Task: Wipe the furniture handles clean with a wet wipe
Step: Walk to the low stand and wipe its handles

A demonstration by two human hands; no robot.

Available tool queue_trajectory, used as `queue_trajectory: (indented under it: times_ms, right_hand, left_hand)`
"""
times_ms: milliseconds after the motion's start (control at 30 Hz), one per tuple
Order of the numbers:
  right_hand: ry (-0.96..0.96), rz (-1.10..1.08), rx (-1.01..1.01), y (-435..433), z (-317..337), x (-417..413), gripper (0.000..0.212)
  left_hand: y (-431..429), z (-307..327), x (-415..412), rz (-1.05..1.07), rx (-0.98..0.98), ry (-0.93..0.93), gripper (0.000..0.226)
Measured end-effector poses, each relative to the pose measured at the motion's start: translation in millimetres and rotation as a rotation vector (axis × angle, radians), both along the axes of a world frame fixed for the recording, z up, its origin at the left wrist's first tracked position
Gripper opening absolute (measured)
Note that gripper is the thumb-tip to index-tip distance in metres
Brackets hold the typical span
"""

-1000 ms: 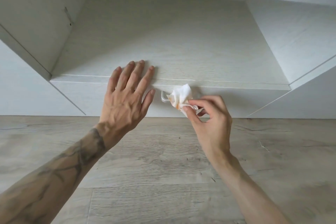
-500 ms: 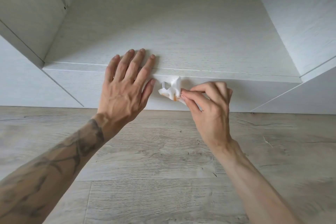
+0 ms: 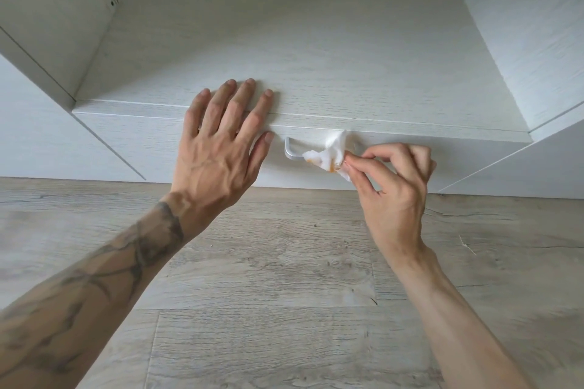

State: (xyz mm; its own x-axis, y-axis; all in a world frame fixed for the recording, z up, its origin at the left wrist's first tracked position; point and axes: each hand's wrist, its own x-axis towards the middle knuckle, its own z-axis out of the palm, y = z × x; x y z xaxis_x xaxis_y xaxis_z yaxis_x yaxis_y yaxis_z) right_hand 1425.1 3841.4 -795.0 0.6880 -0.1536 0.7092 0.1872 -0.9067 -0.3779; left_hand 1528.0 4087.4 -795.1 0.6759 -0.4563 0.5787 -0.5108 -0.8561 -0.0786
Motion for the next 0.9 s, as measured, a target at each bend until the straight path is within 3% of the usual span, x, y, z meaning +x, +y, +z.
queue_trajectory:
  times_ms: [133, 300, 533, 767, 900]
  right_hand:
    - [0.032, 0.046, -0.058, 12, 2, 7, 0.007]
    - [-0.001, 0.042, -0.04, -12, 2, -1, 0.026]
    - [0.023, 0.094, -0.101, 7, 3, 9, 0.008]
    - [0.064, -0.075, 0.156, -20, 5, -16, 0.006]
    - [0.099, -0.084, 0.228, -14, 10, -19, 0.015]
  left_hand:
    - [2, 0, 1, -0.015, 0.004, 0.004, 0.057]
    - [2, 1, 0, -0.008, 0.005, 0.025, 0.058]
    - [2, 0, 0, -0.003, 0.01, 0.021, 0.057]
    - [1, 2, -1, 0.004, 0.009, 0.019, 0.057]
    - [0, 2, -1, 0.0, -0.001, 0.024, 0.057]
